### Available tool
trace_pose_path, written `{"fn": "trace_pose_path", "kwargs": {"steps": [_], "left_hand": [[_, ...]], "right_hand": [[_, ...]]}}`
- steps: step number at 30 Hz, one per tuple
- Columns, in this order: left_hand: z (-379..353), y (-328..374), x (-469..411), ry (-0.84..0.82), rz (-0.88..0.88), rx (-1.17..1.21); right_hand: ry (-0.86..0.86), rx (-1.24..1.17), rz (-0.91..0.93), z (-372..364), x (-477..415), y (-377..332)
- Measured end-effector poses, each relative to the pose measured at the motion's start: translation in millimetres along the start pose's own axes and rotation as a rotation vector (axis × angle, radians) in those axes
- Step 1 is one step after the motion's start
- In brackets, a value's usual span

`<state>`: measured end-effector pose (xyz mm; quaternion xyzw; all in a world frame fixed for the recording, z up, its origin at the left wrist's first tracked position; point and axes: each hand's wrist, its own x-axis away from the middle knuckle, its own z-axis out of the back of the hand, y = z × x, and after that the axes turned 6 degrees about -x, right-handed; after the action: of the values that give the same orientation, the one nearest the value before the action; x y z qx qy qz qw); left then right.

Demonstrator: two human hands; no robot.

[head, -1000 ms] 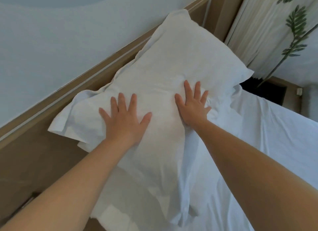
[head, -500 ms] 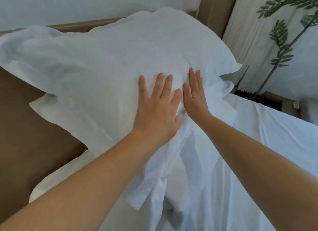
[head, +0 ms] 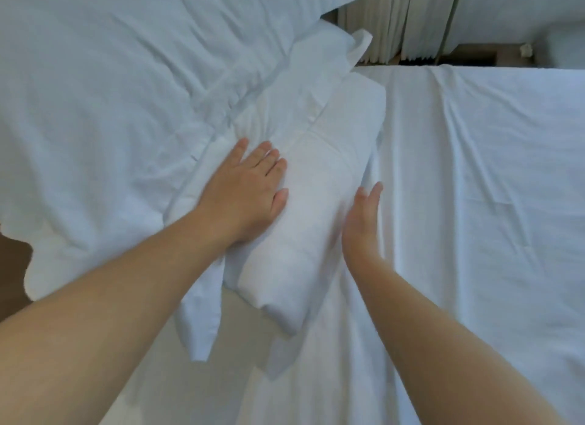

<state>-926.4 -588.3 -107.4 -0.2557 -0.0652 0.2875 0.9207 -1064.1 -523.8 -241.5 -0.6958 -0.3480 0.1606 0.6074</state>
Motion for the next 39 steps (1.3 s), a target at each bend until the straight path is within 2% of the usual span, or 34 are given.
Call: {"fn": "trace_pose_path", "kwargs": {"steps": [3, 7, 10, 13, 16, 20, 21, 23, 25, 27, 28, 30, 32, 35, 39], "left_hand": [[1.3, -5.5, -10.9, -0.053, -0.048, -0.01], [-6.2, -9.2, -27.2, -0.045, -0.077, 0.024], [-13.8, -4.7, -46.8, -0.041, -0.046, 0.129], [-21.8, -2.5, -72.7, -0.068, -0.059, 0.194], [-24.3, -1.5, -93.2, -0.062, -0.036, 0.261], [-29.6, 3.0, -127.3, -0.097, -0.062, 0.304], [-30.4, 4.0, -133.4, -0.092, -0.071, 0.315], [-31.4, 8.8, -145.1, -0.086, -0.075, 0.321], [-28.9, 15.7, -153.5, -0.125, -0.058, 0.277], [-20.8, 27.7, -161.2, -0.168, -0.064, 0.168], [-16.1, 38.4, -165.9, -0.169, -0.104, 0.076], [-14.8, 68.1, -177.0, -0.168, -0.243, -0.159], [-25.1, 98.5, -191.5, -0.227, -0.345, -0.355], [-44.7, 141.8, -222.1, -0.347, -0.365, -0.622], [-50.8, 166.0, -274.6, -0.283, -0.35, -0.828]], "right_hand": [[-0.044, -0.092, -0.029, -29.2, 26.3, 14.0], [0.011, -0.157, 0.017, -25.1, 22.7, 14.9], [-0.078, -0.073, 0.079, -24.9, 10.8, 13.3], [0.058, -0.167, 0.026, -23.2, -22.1, 10.1], [-0.023, -0.055, 0.048, -26.4, -42.3, 4.6], [0.037, -0.098, 0.057, -21.5, -70.9, 1.9], [0.0, -0.06, 0.058, -21.0, -72.2, 0.0], [-0.116, 0.087, 0.078, -14.7, -76.4, -2.9], [-0.148, 0.464, 0.161, 14.8, -89.2, -3.3], [-0.021, 1.036, 0.255, 77.8, -110.7, 0.3], [0.046, 1.264, 0.233, 112.4, -118.9, 3.1], [0.07, 1.522, 0.133, 161.0, -125.8, 13.8], [0.032, 1.57, 0.138, 175.1, -129.2, 25.8], [0.058, 1.587, 0.206, 178.6, -139.5, 34.1], [0.124, 1.592, 0.265, 182.4, -149.9, 40.2]]}}
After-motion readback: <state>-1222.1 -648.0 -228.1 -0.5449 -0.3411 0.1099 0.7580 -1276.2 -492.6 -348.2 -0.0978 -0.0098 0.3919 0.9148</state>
